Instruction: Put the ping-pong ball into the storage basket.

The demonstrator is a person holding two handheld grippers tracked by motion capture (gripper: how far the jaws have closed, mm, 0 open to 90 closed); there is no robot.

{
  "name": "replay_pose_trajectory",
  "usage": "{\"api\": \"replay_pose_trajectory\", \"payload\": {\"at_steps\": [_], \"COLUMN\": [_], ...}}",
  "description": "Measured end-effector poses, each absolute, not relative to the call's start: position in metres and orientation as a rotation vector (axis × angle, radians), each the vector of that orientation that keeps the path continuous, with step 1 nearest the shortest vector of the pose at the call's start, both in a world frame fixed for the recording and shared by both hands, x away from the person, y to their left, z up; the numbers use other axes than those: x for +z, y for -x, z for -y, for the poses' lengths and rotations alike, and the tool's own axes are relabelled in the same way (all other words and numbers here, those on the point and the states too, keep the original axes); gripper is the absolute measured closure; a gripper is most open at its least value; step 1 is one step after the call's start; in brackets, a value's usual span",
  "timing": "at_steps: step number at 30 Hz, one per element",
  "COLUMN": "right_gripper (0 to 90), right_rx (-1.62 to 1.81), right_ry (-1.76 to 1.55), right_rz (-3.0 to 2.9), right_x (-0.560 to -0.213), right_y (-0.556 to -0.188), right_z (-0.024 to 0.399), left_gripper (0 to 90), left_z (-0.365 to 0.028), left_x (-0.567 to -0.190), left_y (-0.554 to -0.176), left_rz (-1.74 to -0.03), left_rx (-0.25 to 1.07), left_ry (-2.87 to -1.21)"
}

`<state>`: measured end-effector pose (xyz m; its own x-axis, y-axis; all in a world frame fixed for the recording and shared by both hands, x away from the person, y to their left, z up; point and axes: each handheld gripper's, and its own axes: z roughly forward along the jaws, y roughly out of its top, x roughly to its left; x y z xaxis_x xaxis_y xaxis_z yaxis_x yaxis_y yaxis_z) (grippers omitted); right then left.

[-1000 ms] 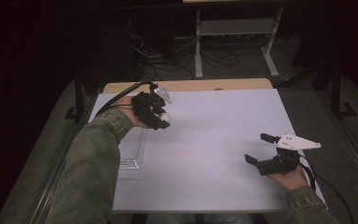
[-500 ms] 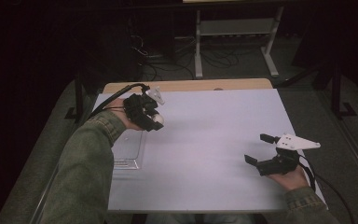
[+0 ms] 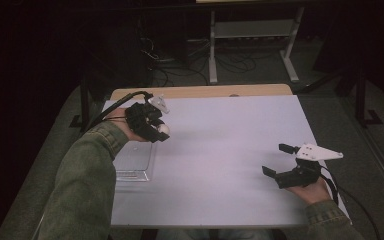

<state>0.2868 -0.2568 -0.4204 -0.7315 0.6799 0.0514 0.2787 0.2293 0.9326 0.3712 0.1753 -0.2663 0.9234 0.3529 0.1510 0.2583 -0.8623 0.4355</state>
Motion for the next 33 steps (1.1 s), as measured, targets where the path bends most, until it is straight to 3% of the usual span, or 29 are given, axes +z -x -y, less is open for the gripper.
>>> {"api": "replay_pose_trajectory", "payload": {"at_steps": [33], "right_gripper": [0.0], "right_rx": [1.491], "right_ry": [-0.881], "right_rz": [-2.160], "right_x": [-0.422], "right_y": [-0.288], "right_z": [0.255], "left_gripper": [50.8], "left_z": [-0.219], "left_x": [-0.277], "left_y": [-0.360], "left_rz": [-0.559], "left_rx": [0.336], "left_ry": [-2.675]}}
